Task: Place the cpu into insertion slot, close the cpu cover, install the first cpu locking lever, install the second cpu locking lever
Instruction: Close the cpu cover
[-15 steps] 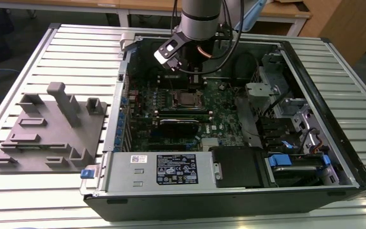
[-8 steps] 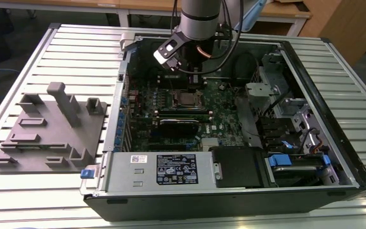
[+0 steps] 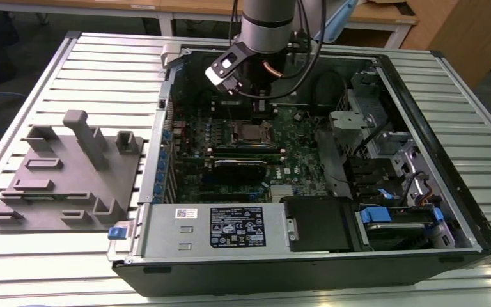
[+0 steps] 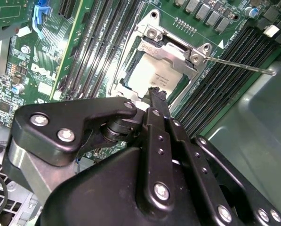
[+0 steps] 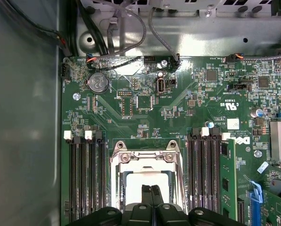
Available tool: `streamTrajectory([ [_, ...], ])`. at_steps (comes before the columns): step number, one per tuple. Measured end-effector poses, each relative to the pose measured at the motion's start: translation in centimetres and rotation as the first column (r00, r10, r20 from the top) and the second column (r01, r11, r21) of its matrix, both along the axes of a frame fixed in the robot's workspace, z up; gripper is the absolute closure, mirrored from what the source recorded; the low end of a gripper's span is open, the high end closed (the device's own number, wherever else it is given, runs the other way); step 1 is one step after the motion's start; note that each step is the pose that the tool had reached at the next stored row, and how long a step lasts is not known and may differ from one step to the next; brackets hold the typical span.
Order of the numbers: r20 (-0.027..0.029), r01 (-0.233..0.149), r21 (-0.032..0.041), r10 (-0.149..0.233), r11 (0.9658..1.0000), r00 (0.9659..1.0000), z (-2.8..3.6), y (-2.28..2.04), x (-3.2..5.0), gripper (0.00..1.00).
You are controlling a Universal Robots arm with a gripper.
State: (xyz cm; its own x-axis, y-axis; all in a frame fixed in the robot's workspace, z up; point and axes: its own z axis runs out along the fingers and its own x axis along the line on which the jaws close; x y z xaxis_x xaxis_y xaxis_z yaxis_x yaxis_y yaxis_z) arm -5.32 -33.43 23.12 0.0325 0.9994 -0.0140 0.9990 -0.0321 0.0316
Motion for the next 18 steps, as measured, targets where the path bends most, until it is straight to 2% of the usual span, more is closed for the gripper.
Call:
streamTrajectory([
  [14,0.0,0.0,0.0,0.0,1.0,1.0,0.0,0.0,-0.02,0.9],
  [18,0.0,-0.014,0.0001,0.014,0.9999,0.9999,-0.01,0.0,-0.02,0.9],
])
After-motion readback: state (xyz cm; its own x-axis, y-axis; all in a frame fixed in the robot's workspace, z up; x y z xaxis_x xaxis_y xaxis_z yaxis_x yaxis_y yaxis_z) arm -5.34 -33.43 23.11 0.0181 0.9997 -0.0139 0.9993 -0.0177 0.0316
